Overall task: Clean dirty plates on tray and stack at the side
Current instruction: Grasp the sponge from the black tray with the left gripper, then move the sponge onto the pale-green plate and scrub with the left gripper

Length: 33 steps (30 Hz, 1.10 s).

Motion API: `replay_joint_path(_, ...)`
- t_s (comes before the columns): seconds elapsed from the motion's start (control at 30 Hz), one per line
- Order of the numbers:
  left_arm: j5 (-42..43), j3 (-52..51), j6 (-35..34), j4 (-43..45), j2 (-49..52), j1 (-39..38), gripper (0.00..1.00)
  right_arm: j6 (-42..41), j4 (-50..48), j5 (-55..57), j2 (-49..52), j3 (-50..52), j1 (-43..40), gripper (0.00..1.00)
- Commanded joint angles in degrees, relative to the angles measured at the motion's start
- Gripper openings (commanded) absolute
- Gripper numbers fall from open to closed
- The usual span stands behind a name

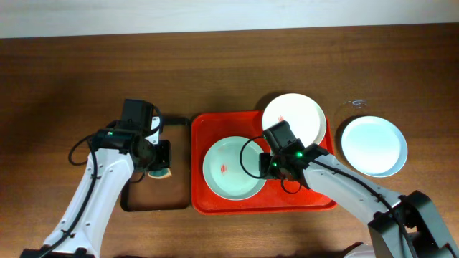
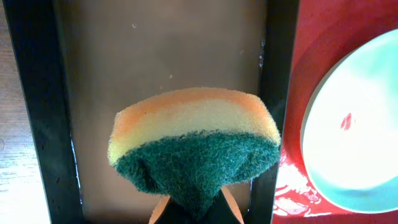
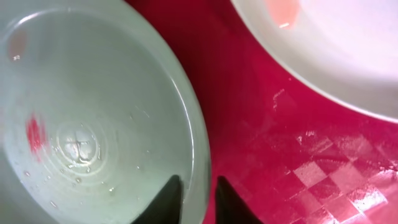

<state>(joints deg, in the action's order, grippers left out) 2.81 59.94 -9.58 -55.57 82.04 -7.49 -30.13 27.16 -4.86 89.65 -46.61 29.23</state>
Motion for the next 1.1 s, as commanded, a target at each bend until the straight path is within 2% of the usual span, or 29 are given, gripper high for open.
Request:
replay_joint_path(0.0,0.5,1.3,1.2,-0.2,3.1,-0.8,0.0,-0.1,0.0,1.5,0.5,-0.5,0.0,0.25)
replay_joint_path(0.07,0.4,1.3,1.5,1.1,7.4,-2.3,0.0,-0.1,-0.4,1.5,0.9,-0.5,0.0,0.28)
replay_joint_path(0.27,0.4,1.3,1.6,5.0,19.5,-3.5,0.0,-0.1,-0.3,1.5,0.9,-0.5,0.0,0.29)
replay_joint_path(0.37,0.4,1.3,1.6,6.5,22.9,-3.5,0.0,-0.1,-0.3,1.5,0.9,-0.5,0.0,0.34)
replay_joint_path(0.43,0.4,1.3,1.6,6.5,23.2,-3.5,0.0,-0.1,-0.3,1.5,0.9,-0.5,0.0,0.34)
replay_joint_path(0.5,0.4,1.6,1.6,6.3,22.8,-3.5,0.0,-0.1,-0.3,1.5,0.9,-0.5,0.0,0.14)
replay_joint_path(0.57,0.2,3.2,1.6,4.6,21.5,-3.5,0.0,-0.1,-0.3,1.5,0.9,-0.5,0.0,0.09)
replay_joint_path(0.6,-0.4,4.3,1.6,3.7,20.4,-3.5,0.0,-0.1,-0.3,1.5,0.9,-0.5,0.0,0.28)
replay_joint_path(0.63,-1.0,5.1,1.6,3.2,19.2,-3.5,0.0,-0.1,-0.3,1.5,0.9,-0.5,0.0,0.36)
replay_joint_path(0.67,-1.2,5.7,1.6,2.7,17.7,-3.5,0.0,-0.1,-0.3,1.5,0.9,-0.5,0.0,0.36)
replay_joint_path(0.7,-1.1,6.2,1.6,2.4,16.2,-3.5,0.0,-0.2,-0.4,1.5,1.5,-0.5,0.0,0.3)
replay_joint_path(0.77,-1.1,7.0,1.5,1.9,14.5,-3.5,0.0,-0.5,-0.8,1.0,3.0,-0.5,-0.1,0.24)
replay_joint_path(0.83,-2.6,9.9,1.6,-1.9,14.2,-3.5,0.0,-0.5,-0.9,0.5,3.0,-0.6,0.0,0.04)
replay_joint_path(1.07,-8.2,11.6,1.5,-2.8,14.2,-4.7,0.0,-3.2,-0.5,-2.6,3.0,-1.3,-0.1,0.04)
